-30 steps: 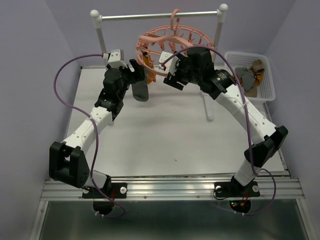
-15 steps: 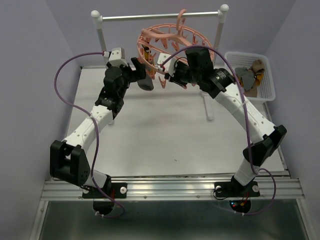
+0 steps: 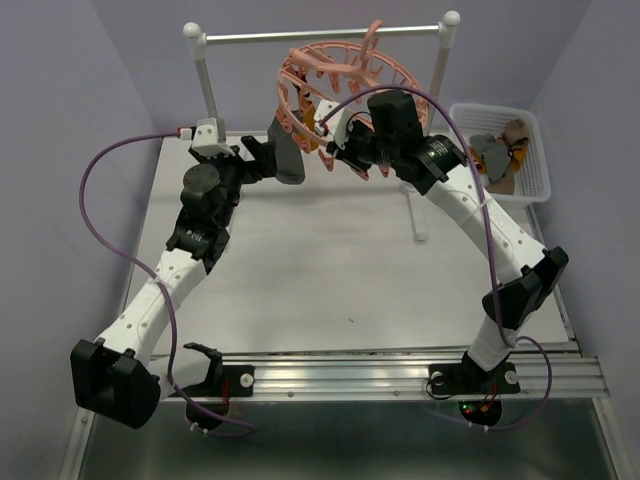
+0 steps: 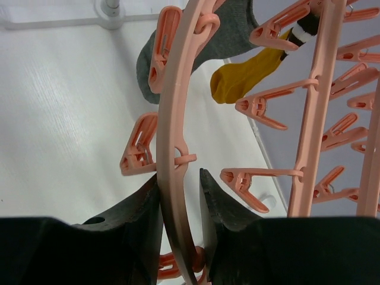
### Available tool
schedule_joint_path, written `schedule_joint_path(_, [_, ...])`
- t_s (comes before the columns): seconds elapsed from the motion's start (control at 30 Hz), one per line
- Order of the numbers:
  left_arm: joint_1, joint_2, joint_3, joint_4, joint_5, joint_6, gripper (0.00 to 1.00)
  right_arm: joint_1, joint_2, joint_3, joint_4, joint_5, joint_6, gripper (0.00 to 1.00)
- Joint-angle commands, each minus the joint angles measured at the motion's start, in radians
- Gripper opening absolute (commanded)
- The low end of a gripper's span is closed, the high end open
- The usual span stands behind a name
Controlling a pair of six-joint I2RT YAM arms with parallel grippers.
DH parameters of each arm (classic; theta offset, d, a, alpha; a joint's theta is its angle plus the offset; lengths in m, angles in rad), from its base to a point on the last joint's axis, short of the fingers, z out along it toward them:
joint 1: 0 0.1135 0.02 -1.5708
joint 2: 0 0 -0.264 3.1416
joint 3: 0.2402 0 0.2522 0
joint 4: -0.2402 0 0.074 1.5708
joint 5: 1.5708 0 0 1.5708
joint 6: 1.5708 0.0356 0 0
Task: Clip the socks to the hanger
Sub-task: Open the clamp at the hanger.
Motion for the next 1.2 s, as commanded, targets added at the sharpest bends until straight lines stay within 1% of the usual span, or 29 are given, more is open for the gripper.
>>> schedule_joint_path(0.0, [-0.004, -0.041, -0.033, 0.018, -0.059, -0.084, 0.99, -0.009, 0.016, 0.057, 0.032, 0.059, 0.099, 0.28])
schedule_joint_path(0.03, [-0.004, -0.042, -0.039, 0.019, -0.051, -0.131, 0.99, -0.009, 0.017, 0.058, 0.034, 0.065, 0.107, 0.28])
schedule_joint_path(0.13, [-0.044, -0.048, -0.045, 0.039, -0.080, -0.156, 0.99, -0.009, 0.025, 0.071, 0.034, 0.085, 0.139, 0.28])
schedule_joint_path(0.17, [-0.084, -0.047, -0.047, 0.065, -0.114, -0.130, 0.99, -0.009, 0.026, 0.072, 0.035, 0.087, 0.150, 0.28])
schedule_joint_path(0.2, [-0.105, -0.047, -0.047, 0.065, -0.114, -0.130, 0.99, -0.009, 0.028, 0.072, 0.037, 0.088, 0.157, 0.28])
schedule_joint_path(0.27, [-0.157, -0.024, -0.015, 0.076, -0.159, -0.078, 0.99, -0.009, 0.032, 0.081, 0.037, 0.088, 0.176, 0.28])
schedule_joint_path(0.33, [-0.178, 0.008, 0.004, 0.084, -0.177, -0.054, 0.99, -0.009, 0.035, 0.080, 0.035, 0.088, 0.183, 0.28])
schedule_joint_path(0.47, [-0.185, 0.055, 0.042, 0.096, -0.176, -0.044, 0.97, -0.009, 0.035, 0.075, 0.037, 0.084, 0.193, 0.28])
schedule_joint_path(0.57, [-0.188, 0.082, 0.051, 0.140, -0.169, -0.041, 0.95, -0.009, 0.039, 0.077, 0.037, 0.082, 0.197, 0.28])
schedule_joint_path(0.77, [-0.191, 0.163, 0.120, 0.162, -0.131, 0.016, 0.94, -0.009, 0.035, 0.075, 0.032, 0.078, 0.196, 0.28])
schedule_joint_path(0.9, [-0.192, 0.173, 0.111, 0.211, -0.056, 0.032, 0.93, -0.009, 0.035, 0.074, 0.031, 0.084, 0.194, 0.28])
schedule_joint_path(1.0, [-0.192, 0.170, 0.099, 0.242, -0.048, 0.040, 0.93, -0.009, 0.035, 0.074, 0.028, 0.082, 0.193, 0.28])
schedule_joint_path(1.17, [-0.192, 0.200, 0.126, 0.252, -0.054, 0.045, 0.92, -0.009, 0.032, 0.072, 0.028, 0.079, 0.191, 0.28])
